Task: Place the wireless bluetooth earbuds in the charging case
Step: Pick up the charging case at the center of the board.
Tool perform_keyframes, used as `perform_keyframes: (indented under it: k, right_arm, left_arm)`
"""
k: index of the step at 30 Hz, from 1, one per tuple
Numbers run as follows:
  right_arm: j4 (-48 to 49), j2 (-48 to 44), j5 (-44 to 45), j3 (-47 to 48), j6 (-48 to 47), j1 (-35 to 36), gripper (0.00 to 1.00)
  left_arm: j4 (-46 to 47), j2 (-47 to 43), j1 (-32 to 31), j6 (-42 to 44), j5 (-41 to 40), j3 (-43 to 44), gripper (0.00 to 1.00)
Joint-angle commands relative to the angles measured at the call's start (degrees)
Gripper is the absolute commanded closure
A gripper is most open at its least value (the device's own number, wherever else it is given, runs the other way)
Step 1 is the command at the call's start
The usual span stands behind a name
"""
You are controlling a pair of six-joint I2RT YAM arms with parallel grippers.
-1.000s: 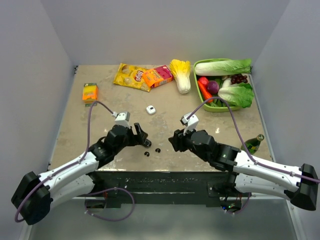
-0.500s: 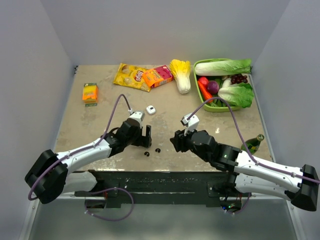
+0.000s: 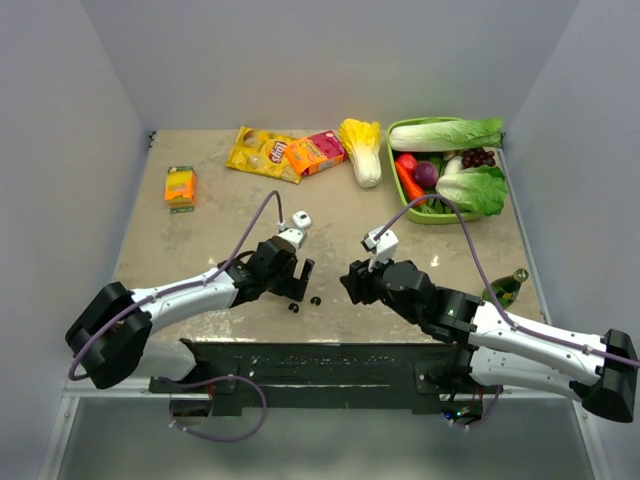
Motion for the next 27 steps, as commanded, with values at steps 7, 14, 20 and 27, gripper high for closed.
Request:
perform_keyframes:
  k: [7, 14, 20, 27]
  right_arm:
    - [1.3, -1.6, 0.5, 1.0, -0.4, -0.1, 0.50]
    - [0.9, -1.9, 0.7, 0.9, -0.3, -0.1, 0.50]
    - [1.1, -1.7, 0.7, 0.8, -0.3, -0.1, 0.50]
    - [0.9, -2.3, 0.9, 0.5, -0.4, -0.1, 0.50]
  left_arm:
    - [-1.2, 6.6, -2.2, 3.4, -2.8, 3.5, 0.00]
    - [-1.7, 8.9, -2.5, 4.4, -2.8, 5.2, 0.01]
    - [-2.0, 10.8, -2.5, 5.0, -2.5, 6.0, 0.04]
    - [-2.6, 11.9, -2.7, 5.3, -2.1, 6.0, 0.06]
